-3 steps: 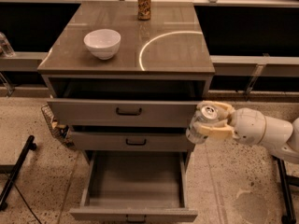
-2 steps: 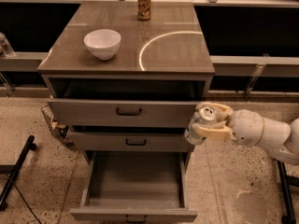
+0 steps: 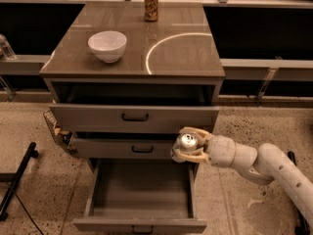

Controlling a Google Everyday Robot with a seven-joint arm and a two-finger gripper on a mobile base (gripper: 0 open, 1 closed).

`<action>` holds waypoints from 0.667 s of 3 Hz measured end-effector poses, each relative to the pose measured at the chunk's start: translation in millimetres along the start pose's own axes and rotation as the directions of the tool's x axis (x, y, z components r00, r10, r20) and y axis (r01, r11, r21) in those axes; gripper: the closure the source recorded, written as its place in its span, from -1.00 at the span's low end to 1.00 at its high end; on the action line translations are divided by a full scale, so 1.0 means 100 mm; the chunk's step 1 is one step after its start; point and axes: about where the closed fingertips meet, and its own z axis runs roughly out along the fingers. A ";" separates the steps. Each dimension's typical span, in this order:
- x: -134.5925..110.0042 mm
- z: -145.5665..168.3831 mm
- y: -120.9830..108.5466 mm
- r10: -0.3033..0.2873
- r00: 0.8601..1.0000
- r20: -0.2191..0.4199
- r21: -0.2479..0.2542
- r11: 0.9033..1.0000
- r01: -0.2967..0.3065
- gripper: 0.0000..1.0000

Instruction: Place 7up can into bottom drawer

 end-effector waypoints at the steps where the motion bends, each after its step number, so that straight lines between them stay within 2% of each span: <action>1: 0.36 0.05 0.14 -0.061 0.998 -0.021 -0.048 0.997 0.060 1.00; 2: 0.62 -0.04 0.19 -0.058 0.996 -0.072 -0.073 0.996 0.052 1.00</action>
Offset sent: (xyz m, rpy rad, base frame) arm -0.0039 -0.0081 -0.0994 -0.1658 0.0140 0.0496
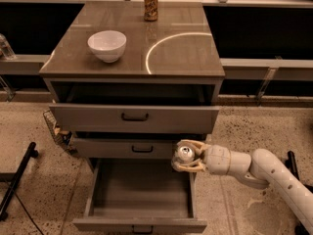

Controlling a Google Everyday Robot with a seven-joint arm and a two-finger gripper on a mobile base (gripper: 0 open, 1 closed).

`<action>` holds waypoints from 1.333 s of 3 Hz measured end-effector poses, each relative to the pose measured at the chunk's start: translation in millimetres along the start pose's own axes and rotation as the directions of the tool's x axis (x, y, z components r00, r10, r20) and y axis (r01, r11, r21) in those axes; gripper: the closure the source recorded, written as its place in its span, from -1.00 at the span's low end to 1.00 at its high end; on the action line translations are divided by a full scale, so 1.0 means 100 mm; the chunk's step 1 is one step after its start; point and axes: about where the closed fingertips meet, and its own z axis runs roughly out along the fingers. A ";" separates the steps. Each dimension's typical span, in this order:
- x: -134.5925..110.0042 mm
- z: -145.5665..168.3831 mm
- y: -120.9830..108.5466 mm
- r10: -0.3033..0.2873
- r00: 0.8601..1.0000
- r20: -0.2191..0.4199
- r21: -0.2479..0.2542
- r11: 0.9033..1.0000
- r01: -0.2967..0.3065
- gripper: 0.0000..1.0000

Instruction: Place 7up can into bottom drawer

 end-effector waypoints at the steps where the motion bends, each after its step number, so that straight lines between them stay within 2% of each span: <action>1: 0.03 -0.01 0.01 0.003 1.000 -0.006 -0.002 1.000 -0.003 1.00; 2: 0.52 -0.03 0.24 0.055 0.998 -0.020 -0.014 0.998 -0.055 1.00; 3: 0.98 -0.04 0.51 0.065 0.997 -0.040 -0.031 0.997 -0.066 1.00; 4: 1.37 0.04 0.74 0.078 0.997 -0.027 -0.044 0.996 -0.079 1.00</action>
Offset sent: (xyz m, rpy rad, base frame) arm -0.0132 -0.0020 -0.0993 -0.0067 0.1100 0.0074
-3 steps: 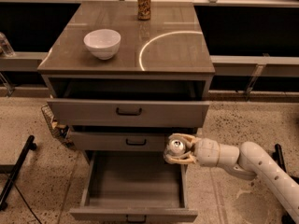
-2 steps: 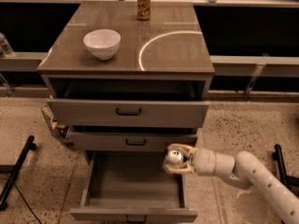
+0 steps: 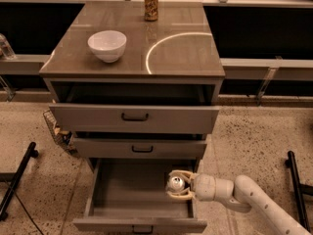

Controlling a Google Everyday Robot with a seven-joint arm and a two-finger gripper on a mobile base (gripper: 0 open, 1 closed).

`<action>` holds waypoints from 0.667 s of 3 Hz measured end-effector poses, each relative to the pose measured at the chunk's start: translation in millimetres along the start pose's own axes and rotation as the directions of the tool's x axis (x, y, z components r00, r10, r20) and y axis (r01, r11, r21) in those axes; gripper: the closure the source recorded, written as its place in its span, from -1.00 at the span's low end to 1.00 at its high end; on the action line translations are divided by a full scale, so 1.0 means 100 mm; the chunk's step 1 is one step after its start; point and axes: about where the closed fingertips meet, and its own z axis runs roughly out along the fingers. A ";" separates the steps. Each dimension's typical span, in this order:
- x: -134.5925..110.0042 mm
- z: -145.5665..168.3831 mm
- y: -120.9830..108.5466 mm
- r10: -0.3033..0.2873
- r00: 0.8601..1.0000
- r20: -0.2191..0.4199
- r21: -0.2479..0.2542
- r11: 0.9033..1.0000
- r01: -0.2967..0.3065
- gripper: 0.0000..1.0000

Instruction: Place 7up can into bottom drawer

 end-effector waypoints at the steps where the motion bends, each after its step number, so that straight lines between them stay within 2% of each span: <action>1: 0.64 0.20 0.13 0.031 1.000 -0.007 0.000 1.000 -0.031 1.00; 2: 1.06 0.35 0.18 0.054 0.998 -0.019 0.025 0.998 -0.053 1.00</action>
Offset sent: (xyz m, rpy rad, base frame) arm 0.0200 0.0464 -0.1618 -0.0114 0.0852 -0.0684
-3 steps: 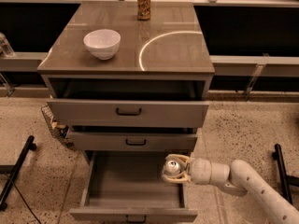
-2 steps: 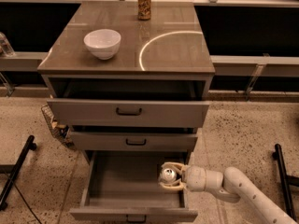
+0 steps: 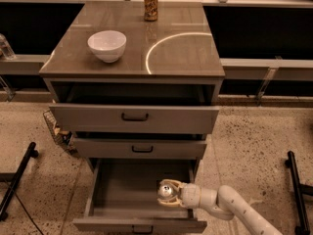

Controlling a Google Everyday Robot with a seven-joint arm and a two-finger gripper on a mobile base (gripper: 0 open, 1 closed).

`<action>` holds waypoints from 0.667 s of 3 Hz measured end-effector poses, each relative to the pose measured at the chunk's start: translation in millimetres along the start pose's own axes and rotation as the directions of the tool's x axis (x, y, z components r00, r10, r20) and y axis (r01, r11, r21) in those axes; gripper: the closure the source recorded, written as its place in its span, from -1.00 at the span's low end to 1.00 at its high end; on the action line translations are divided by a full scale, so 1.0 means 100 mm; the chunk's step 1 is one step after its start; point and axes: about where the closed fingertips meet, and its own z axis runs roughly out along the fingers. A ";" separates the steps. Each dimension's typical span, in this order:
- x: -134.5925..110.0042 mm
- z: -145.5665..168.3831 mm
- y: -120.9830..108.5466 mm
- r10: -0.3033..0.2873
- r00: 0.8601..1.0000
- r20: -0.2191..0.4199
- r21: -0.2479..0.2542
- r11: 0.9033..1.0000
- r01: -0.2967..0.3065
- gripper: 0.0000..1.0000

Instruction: Place 7up can into bottom drawer

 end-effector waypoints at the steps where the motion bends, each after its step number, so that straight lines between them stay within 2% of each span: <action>1: 0.68 0.35 -0.07 0.026 0.998 -0.057 -0.016 1.000 -0.027 1.00; 2: 0.69 0.37 -0.08 0.024 0.998 -0.058 -0.016 1.000 -0.025 1.00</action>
Offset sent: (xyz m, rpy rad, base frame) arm 0.0388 0.0345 -0.0941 -0.0822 0.0562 0.0070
